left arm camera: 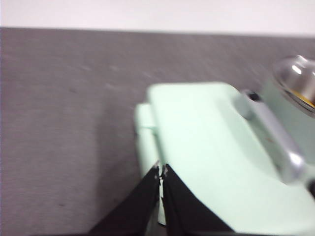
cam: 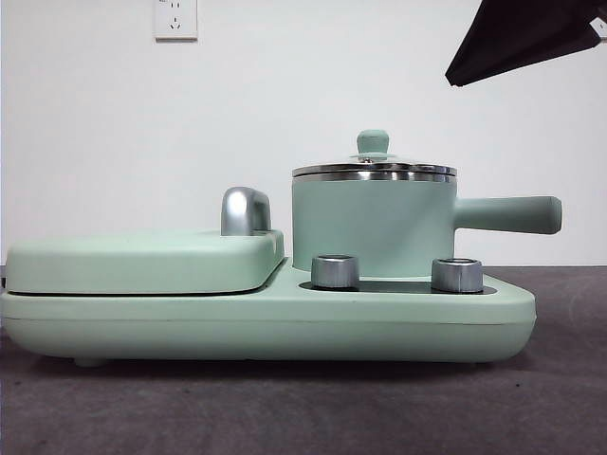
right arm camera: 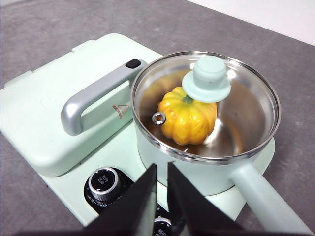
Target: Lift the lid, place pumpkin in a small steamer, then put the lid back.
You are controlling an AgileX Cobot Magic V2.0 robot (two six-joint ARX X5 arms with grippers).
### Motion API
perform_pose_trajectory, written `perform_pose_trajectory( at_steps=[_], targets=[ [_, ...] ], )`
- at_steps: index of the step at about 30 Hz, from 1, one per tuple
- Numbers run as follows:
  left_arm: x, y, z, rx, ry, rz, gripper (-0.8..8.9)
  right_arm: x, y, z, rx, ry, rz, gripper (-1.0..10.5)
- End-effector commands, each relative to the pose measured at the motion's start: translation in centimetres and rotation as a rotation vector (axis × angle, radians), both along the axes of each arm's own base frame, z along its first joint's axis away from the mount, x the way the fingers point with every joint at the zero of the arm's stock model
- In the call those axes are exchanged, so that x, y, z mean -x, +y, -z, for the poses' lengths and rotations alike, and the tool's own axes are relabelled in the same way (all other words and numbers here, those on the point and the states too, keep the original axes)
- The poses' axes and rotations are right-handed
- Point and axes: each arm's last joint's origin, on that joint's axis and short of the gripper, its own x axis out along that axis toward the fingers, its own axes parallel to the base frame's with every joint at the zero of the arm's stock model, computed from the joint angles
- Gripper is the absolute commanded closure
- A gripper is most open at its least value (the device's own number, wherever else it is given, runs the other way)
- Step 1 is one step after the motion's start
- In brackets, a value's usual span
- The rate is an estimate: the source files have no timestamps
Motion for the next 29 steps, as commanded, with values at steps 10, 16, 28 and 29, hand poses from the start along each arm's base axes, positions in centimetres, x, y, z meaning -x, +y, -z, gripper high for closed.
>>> perform_pose_trajectory(
  at_steps=[10, 16, 28, 29],
  targets=[
    [0.4, 2.3, 6.8, 0.051, -0.257, -0.213, 8.07, 0.0, 0.2, -0.6, -0.018, -0.016, -0.007, 9.2],
    [0.4, 2.7, 10.7, 0.043, -0.25, -0.236, 8.07, 0.0, 0.2, -0.6, -0.018, -0.016, -0.007, 9.2],
    [0.5, 2.8, 12.4, 0.059, -0.203, -0.256, 8.07, 0.0, 0.3, -0.7, -0.021, -0.019, -0.007, 9.2],
    [0.5, 2.8, 12.4, 0.059, -0.202, -0.256, 8.07, 0.0, 0.3, -0.7, -0.021, -0.019, -0.007, 9.2]
  ],
)
